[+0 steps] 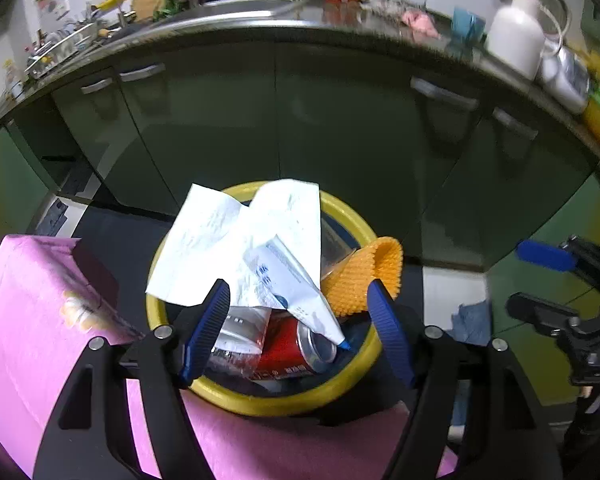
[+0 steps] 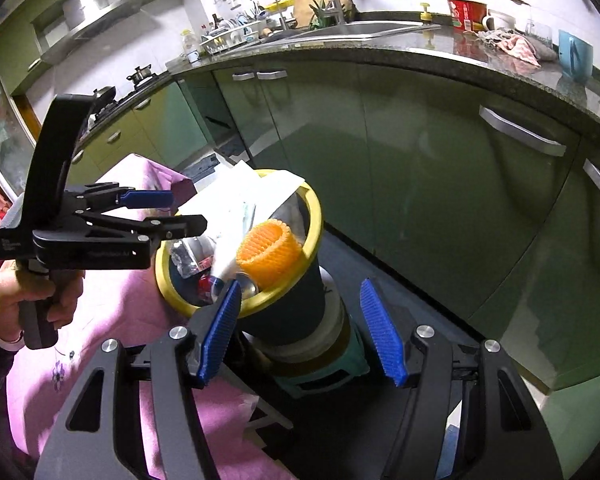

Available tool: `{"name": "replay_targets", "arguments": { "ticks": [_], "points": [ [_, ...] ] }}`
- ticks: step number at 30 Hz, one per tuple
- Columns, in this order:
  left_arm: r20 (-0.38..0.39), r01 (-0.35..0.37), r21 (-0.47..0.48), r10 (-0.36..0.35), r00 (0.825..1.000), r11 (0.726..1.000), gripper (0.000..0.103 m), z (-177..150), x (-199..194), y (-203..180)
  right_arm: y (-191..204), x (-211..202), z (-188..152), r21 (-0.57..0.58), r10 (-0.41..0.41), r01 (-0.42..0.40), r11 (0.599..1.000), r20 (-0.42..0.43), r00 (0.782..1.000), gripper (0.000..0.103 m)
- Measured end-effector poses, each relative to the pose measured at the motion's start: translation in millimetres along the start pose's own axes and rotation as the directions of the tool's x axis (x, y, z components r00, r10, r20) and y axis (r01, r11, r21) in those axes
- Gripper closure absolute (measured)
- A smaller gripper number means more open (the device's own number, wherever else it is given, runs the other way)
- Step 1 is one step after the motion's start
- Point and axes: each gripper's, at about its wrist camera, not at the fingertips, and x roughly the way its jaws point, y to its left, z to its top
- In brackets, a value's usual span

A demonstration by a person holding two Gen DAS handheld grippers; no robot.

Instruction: Collect trash

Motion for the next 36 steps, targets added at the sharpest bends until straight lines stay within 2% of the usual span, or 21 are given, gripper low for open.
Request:
{"name": "replay_targets", "arguments": {
  "ticks": [1,3,5,7,8,11,14,16,17,18,19,21,23,25,26,28,31,36],
  "points": [
    [0.020,0.001,-0.013,-0.001,1.000,1.000,0.033,-4.2,-11.4,2.9,1.1,-1.2,-0.4,-0.001,0.002,-0.002,1.000,0.002,1.000,0.040],
    [0.063,-0.009,-0.034,0.011,0.998,0.999,0.020,-13.8,-32.3,7.0,5.1,-4.5,-1.6,-0.005,0.013,-0.013,1.000,0.006,1.000,0.040],
    [0.110,-0.031,-0.052,0.037,0.993,0.998,0.013,-26.1,-55.8,10.1,9.8,-7.0,-3.1,-0.008,0.024,-0.024,1.000,0.008,1.000,0.039],
    [0.168,-0.059,-0.077,0.071,0.983,0.995,0.011,-47.5,-89.3,13.2,16.4,-10.6,-5.5,-0.014,0.041,-0.041,0.999,0.010,0.999,0.039],
    [0.190,-0.077,-0.093,0.094,0.977,0.993,0.007,-58.9,-104.0,14.8,21.8,-13.1,-7.4,-0.021,0.055,-0.055,0.998,0.011,0.998,0.039],
    [0.234,-0.118,-0.153,0.152,0.960,0.981,0.006,-91.8,-142.1,20.6,41.8,-19.6,-14.2,-0.054,0.098,-0.097,0.994,0.009,0.995,0.034],
    [0.254,-0.189,-0.268,0.259,0.932,0.945,0.006,-134.3,-183.3,33.6,61.0,-26.3,-19.7,-0.086,0.132,-0.131,0.988,0.010,0.991,0.030],
    [0.269,-0.229,-0.363,0.337,0.902,0.903,0.006,-167.3,-213.3,44.4,73.0,-32.0,-22.0,-0.100,0.157,-0.154,0.983,0.020,0.987,0.020],
    [0.266,-0.259,-0.423,0.392,0.881,0.868,0.006,-188.1,-230.0,50.1,81.7,-36.6,-24.0,-0.113,0.172,-0.168,0.979,0.029,0.985,0.017],
    [0.261,-0.276,-0.458,0.425,0.866,0.845,0.006,-200.8,-240.3,54.0,91.5,-40.7,-25.2,-0.132,0.183,-0.176,0.975,0.039,0.982,0.012],
    [0.250,-0.303,-0.507,0.474,0.844,0.807,0.006,-219.8,-253.9,58.4,100.3,-44.5,-26.3,-0.152,0.189,-0.180,0.972,0.048,0.981,0.007],
    [0.206,-0.347,-0.590,0.551,0.809,0.729,0.006,-253.9,-275.7,65.2,118.7,-52.6,-29.4,-0.194,0.204,-0.188,0.963,0.066,0.977,0.005],
    [0.176,-0.348,-0.647,0.577,0.798,0.678,0.006,-280.2,-290.4,70.6,137.6,-61.4,-31.7,-0.237,0.210,-0.187,0.953,0.078,0.975,0.005],
    [0.141,-0.338,-0.714,0.600,0.788,0.612,0.006,-313.9,-305.4,76.4,155.8,-70.2,-35.7,-0.283,0.211,-0.178,0.943,0.088,0.974,0.005],
    [0.119,-0.344,-0.739,0.615,0.779,0.579,0.006,-327.3,-310.7,78.5,163.1,-72.9,-37.1,-0.299,0.212,-0.176,0.938,0.091,0.973,0.005],
    [0.089,-0.362,-0.766,0.646,0.758,0.531,0.006,-349.2,-319.7,78.5,179.2,-80.9,-44.7,-0.339,0.211,-0.167,0.926,0.100,0.972,0.005],
    [0.079,-0.385,-0.776,0.683,0.726,0.499,0.006,-370.4,-331.2,72.1,194.6,-91.6,-57.7,-0.378,0.210,-0.158,0.912,0.101,0.973,0.005],
    [0.098,-0.400,-0.764,0.703,0.705,0.507,0.006,-380.4,-342.5,56.1,201.4,-111.4,-74.9,-0.395,0.211,-0.148,0.907,0.120,0.970,0.005]
  ]
}}
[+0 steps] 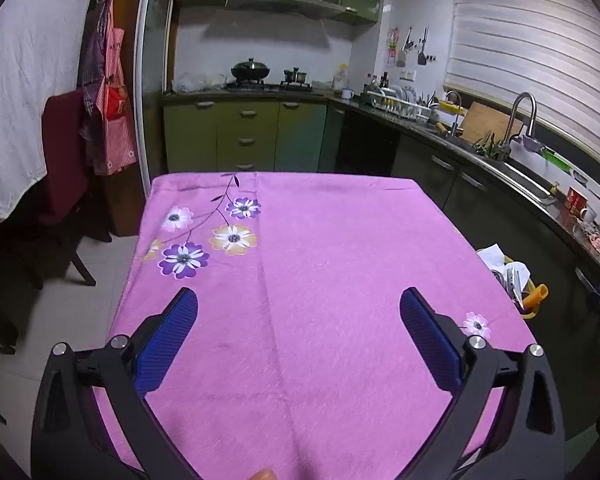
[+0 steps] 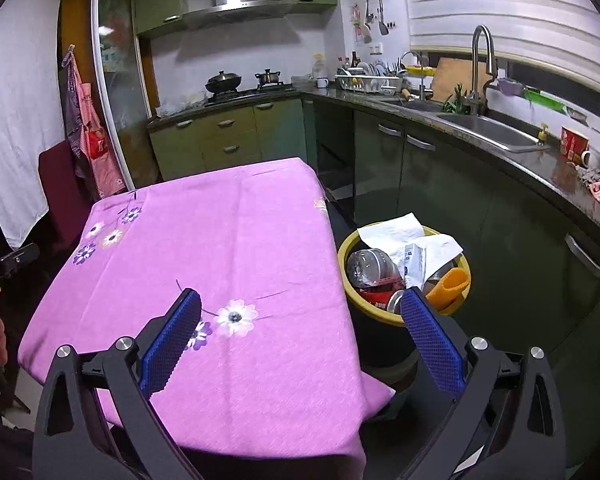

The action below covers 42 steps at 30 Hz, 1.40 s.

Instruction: Collect trash

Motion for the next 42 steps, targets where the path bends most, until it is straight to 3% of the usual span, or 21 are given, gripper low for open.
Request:
{"name": "replay_targets", "arguments": {
  "ticks": [19,42],
  "points": [
    [0.071,0.036,0.067,-0.040,0.997,0.997,0.006,-3.1,-41.3,-14.7,1.2,-44.7,-9.3,0.010,-0.011,0.010,1.000,0.074,0.997,0.005],
    [0.067,0.059,0.084,-0.064,0.996,0.995,0.006,-3.4,-41.1,-20.9,-3.3,-43.9,-8.3,0.019,-0.010,0.008,1.000,0.075,0.997,0.005]
  ]
}}
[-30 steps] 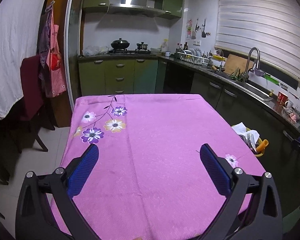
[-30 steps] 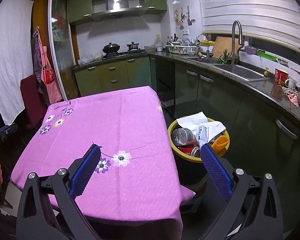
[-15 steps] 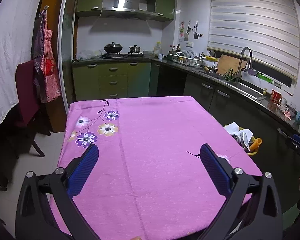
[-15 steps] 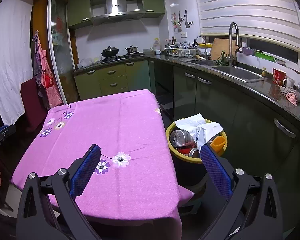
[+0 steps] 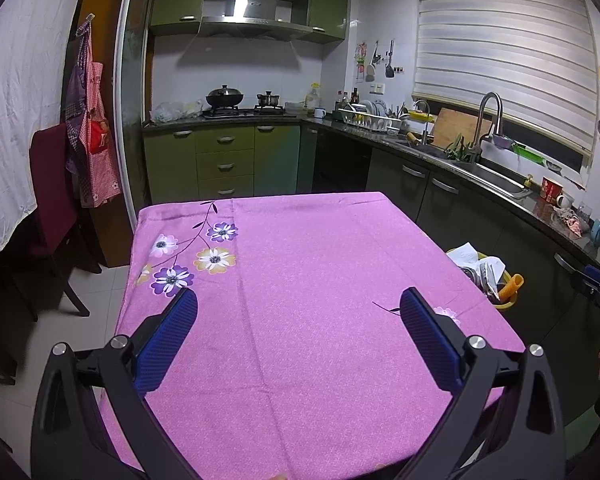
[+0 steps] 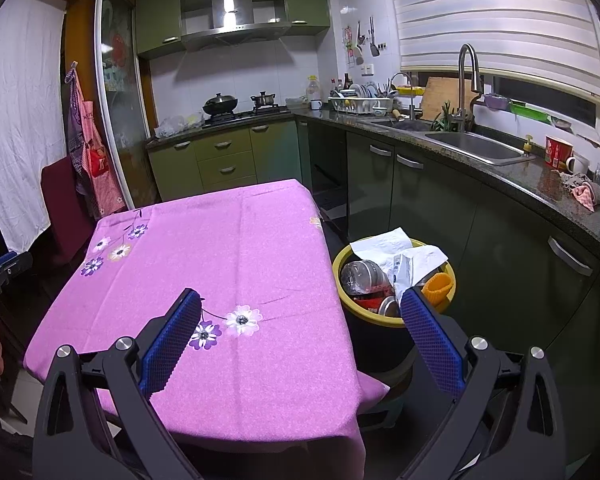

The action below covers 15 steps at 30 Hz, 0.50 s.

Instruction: Collect trash

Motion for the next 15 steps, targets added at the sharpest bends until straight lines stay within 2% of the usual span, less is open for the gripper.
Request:
{"name": "replay_targets", "arguments": {
  "ticks": [15],
  "points": [
    [-0.016,0.004,0.010,-0.004,1.000,1.000,0.006,0.2,4.7,-3.8,1.6,1.4,1.0,0.001,0.000,0.000,1.000,-0.003,1.000,0.005]
  ]
}}
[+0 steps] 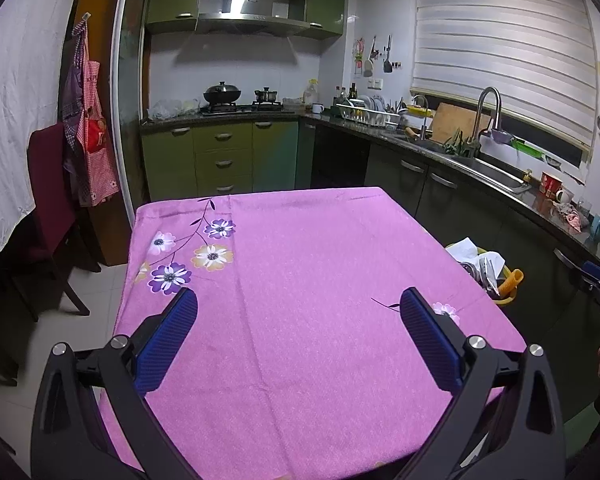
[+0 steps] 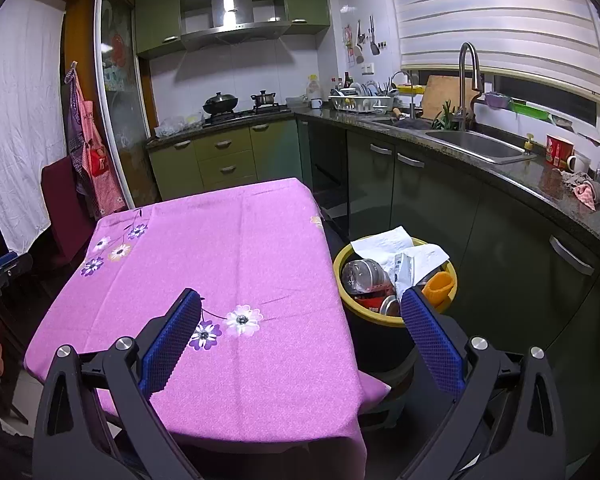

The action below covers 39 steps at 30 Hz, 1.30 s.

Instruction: Collect trash

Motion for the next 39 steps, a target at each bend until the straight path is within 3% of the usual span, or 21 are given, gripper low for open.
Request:
{"name": "replay_targets", "arguments": {
  "ticks": [39],
  "points": [
    [-0.015,0.023,0.015,-0.022,1.000,1.000,0.006,-1.5,5.4,-7.7,5.2,5.3,-2.5,0.002,-0.003,0.003,1.000,-0.009,1.000,0.005]
  ]
}}
